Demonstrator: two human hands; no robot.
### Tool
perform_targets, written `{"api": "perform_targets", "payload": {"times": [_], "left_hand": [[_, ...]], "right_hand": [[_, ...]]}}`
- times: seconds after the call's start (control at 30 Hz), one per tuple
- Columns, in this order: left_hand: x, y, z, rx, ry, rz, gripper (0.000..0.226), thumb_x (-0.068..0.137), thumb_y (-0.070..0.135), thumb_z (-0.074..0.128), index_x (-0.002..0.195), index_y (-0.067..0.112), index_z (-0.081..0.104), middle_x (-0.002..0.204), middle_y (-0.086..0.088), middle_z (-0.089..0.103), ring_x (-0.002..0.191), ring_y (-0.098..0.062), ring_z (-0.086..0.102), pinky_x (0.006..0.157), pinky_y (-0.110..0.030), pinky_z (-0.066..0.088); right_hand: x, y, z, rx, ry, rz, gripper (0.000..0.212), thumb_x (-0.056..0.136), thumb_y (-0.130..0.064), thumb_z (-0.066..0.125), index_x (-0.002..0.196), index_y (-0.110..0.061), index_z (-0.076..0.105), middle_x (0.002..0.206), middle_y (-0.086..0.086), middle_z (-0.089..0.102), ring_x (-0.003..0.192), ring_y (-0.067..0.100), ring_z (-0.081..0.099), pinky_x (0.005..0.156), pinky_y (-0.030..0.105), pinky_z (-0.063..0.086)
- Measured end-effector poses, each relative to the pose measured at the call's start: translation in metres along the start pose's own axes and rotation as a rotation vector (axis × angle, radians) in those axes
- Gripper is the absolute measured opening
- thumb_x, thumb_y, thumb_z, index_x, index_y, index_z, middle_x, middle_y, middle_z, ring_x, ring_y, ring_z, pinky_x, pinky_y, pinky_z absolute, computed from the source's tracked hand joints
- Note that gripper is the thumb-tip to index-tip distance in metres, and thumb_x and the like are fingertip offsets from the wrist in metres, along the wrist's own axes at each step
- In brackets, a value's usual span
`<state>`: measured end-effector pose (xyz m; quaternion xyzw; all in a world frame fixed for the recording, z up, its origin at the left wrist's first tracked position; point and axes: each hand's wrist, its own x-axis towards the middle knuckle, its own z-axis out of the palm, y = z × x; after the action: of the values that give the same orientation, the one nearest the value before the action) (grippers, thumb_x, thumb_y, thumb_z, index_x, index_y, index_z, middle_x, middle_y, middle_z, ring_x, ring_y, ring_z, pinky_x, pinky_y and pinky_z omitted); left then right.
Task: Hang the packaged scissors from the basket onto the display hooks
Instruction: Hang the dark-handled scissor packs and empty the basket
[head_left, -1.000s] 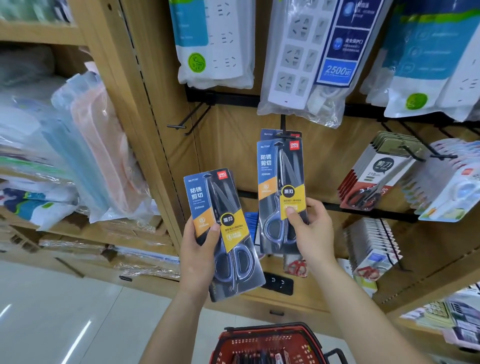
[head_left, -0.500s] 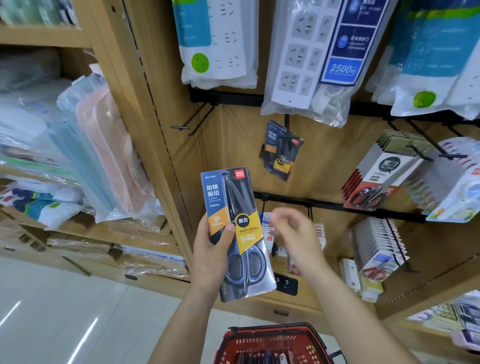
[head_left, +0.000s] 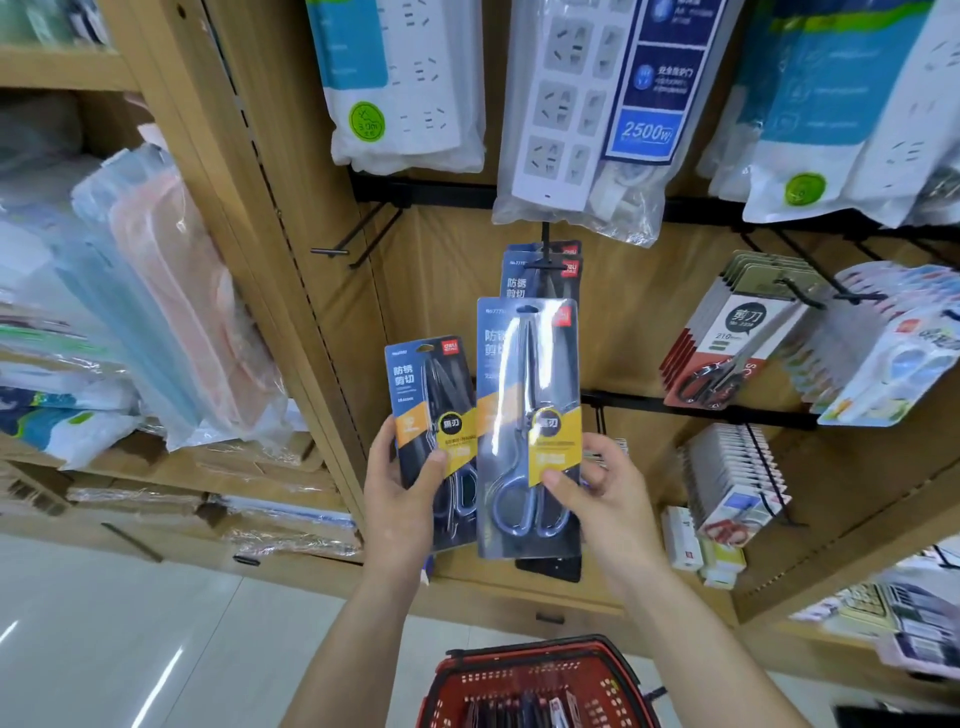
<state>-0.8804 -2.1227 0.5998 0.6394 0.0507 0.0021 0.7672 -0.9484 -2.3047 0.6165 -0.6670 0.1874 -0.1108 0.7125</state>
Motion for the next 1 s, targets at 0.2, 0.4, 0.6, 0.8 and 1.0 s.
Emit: {"api": "perform_targets", "payload": {"times": [0.2, 0.4, 0.6, 0.8, 1.0], "left_hand": [[-0.003, 0.001, -0.013, 0.032, 0.008, -0.027, 0.053, 0.098, 0.015, 0.070, 0.138, 0.040, 0.047, 0.121, 0.012, 0.071, 0.107, -0.013, 0.074, 0.079, -0.036, 0.063], [-0.008, 0.004, -0.017, 0.056, -0.001, -0.030, 0.056, 0.097, 0.019, 0.071, 0.141, 0.042, 0.046, 0.128, 0.009, 0.069, 0.112, -0.018, 0.072, 0.084, -0.043, 0.064], [-0.013, 0.006, -0.017, 0.053, -0.026, -0.045, 0.054, 0.097, 0.019, 0.071, 0.132, 0.052, 0.046, 0.127, 0.007, 0.071, 0.110, -0.017, 0.074, 0.085, -0.046, 0.064], [-0.020, 0.011, -0.014, 0.072, -0.060, -0.038, 0.054, 0.096, 0.018, 0.072, 0.120, 0.061, 0.049, 0.127, 0.007, 0.071, 0.109, -0.016, 0.074, 0.087, -0.050, 0.064], [-0.020, 0.014, -0.009, 0.082, -0.100, -0.015, 0.056, 0.095, 0.017, 0.073, 0.128, 0.056, 0.051, 0.128, 0.005, 0.071, 0.112, -0.019, 0.073, 0.089, -0.055, 0.061]], "right_hand": [[0.016, -0.010, -0.006, -0.042, 0.103, -0.067, 0.032, 0.092, -0.004, 0.074, 0.115, -0.022, 0.061, 0.098, -0.002, 0.080, 0.096, 0.019, 0.076, 0.097, 0.050, 0.055], [0.034, -0.010, -0.001, -0.068, 0.215, -0.047, 0.028, 0.091, -0.017, 0.078, 0.112, -0.029, 0.063, 0.093, -0.011, 0.080, 0.089, 0.012, 0.076, 0.090, 0.046, 0.057], [0.071, -0.011, 0.014, -0.180, 0.304, -0.112, 0.029, 0.092, -0.020, 0.076, 0.117, -0.023, 0.063, 0.096, -0.004, 0.075, 0.090, 0.019, 0.072, 0.075, 0.032, 0.054], [0.108, -0.011, 0.027, -0.368, 0.276, -0.105, 0.040, 0.100, -0.026, 0.065, 0.140, -0.019, 0.058, 0.123, -0.002, 0.068, 0.113, 0.020, 0.064, 0.097, 0.033, 0.048], [0.052, -0.015, 0.029, -0.124, 0.148, 0.143, 0.033, 0.099, -0.032, 0.066, 0.130, -0.022, 0.061, 0.127, 0.001, 0.066, 0.116, 0.024, 0.064, 0.100, 0.041, 0.053]]}}
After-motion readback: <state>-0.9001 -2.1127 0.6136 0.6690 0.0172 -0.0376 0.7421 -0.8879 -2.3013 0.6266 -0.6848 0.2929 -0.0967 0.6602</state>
